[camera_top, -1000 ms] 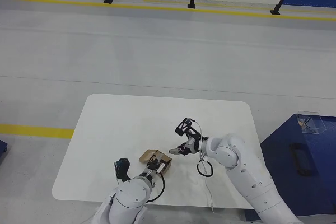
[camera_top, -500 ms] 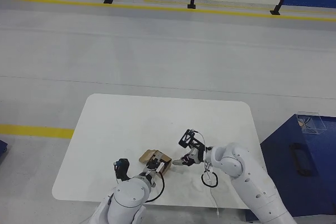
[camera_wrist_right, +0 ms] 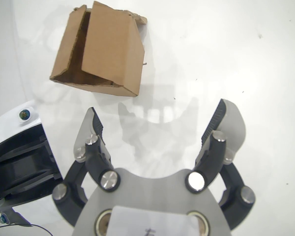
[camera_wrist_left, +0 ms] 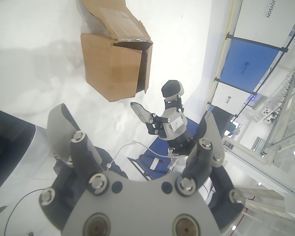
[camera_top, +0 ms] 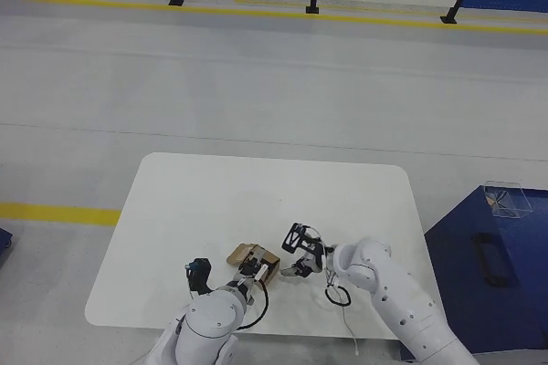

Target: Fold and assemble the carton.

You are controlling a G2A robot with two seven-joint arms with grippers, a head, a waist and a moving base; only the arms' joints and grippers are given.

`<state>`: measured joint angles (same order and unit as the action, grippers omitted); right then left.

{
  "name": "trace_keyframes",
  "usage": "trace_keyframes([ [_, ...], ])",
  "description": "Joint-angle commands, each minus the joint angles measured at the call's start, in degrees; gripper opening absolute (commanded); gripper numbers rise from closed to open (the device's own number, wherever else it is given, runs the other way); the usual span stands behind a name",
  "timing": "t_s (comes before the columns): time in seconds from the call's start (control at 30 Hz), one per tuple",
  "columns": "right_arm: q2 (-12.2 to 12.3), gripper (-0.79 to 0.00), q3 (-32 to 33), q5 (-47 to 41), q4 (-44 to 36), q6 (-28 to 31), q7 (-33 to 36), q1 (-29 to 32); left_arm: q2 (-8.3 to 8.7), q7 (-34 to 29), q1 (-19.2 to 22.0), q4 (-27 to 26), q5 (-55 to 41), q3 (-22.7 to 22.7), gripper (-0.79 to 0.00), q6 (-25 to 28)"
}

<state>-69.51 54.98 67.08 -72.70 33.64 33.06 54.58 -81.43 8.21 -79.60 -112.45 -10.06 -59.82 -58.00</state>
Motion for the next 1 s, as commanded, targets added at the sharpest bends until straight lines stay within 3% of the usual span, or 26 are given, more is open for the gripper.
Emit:
trace_keyframes([
  [0.0,-0.5,0.000,-1.1,0.7,1.3,-2.2,-1.4,-1.1,0.00,0.0,0.0,0.0,0.0,0.0,0.000,0.0],
  [0.57,-6.2,0.000,-10.1,1.1,14.1,-12.5,-9.1,-12.0,0.00,0.0,0.0,0.0,0.0,0.0,0.000,0.0],
  [0.67,-6.9,0.000,-10.6,-1.1,16.2,-11.3,-8.5,-12.9,0.00,0.0,0.0,0.0,0.0,0.0,0.000,0.0],
  [0.87,-5.9,0.000,-7.4,-1.7,14.3,-8.2,-5.9,-13.0,0.00,0.0,0.0,0.0,0.0,0.0,0.000,0.0],
  [0.97,-4.5,0.000,-4.8,1.7,8.3,-9.5,-8.1,-10.2,-0.07,2.0,-1.8,-2.3,-0.3,-2.3,0.000,5.7],
])
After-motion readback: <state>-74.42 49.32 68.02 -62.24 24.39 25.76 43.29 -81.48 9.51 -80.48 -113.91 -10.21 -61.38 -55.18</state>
